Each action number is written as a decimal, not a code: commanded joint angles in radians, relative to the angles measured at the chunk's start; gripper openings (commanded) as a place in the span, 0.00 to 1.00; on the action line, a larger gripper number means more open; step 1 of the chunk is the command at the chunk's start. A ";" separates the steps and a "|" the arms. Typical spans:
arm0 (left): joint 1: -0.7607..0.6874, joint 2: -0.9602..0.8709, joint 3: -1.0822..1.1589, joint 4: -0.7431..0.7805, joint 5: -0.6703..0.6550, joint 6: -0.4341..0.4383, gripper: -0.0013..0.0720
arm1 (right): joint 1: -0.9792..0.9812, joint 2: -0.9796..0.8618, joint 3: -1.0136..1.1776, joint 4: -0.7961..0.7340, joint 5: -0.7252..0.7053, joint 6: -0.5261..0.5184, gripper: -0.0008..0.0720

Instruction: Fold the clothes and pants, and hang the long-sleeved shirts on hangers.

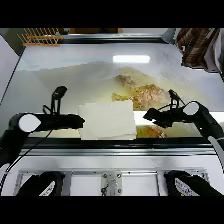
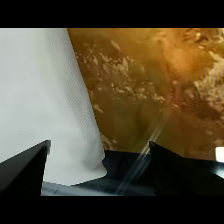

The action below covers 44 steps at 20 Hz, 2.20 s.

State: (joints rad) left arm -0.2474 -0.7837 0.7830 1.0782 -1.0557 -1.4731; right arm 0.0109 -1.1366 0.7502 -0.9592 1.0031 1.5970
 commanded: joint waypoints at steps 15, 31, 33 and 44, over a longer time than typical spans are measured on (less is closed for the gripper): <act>0.000 0.118 0.056 -0.010 0.000 -0.207 0.03 | 0.164 -0.448 0.092 0.794 -0.079 -0.738 0.03; -0.177 -0.075 0.056 -0.085 0.092 -0.211 0.03 | -0.970 0.008 0.195 -0.130 -0.119 -0.138 0.03; -0.190 -0.074 0.056 -0.085 0.109 -0.211 0.03 | -1.006 0.020 0.161 -0.265 -0.084 -0.012 0.03; -0.189 0.039 0.055 -0.076 0.160 -0.210 0.03 | -0.988 0.227 -0.099 -0.408 0.010 0.048 0.57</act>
State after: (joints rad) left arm -0.4355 -0.7692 0.8383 1.0012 -0.9016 -1.6836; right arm -0.9756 -0.9401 0.6758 -1.3300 0.9768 1.6722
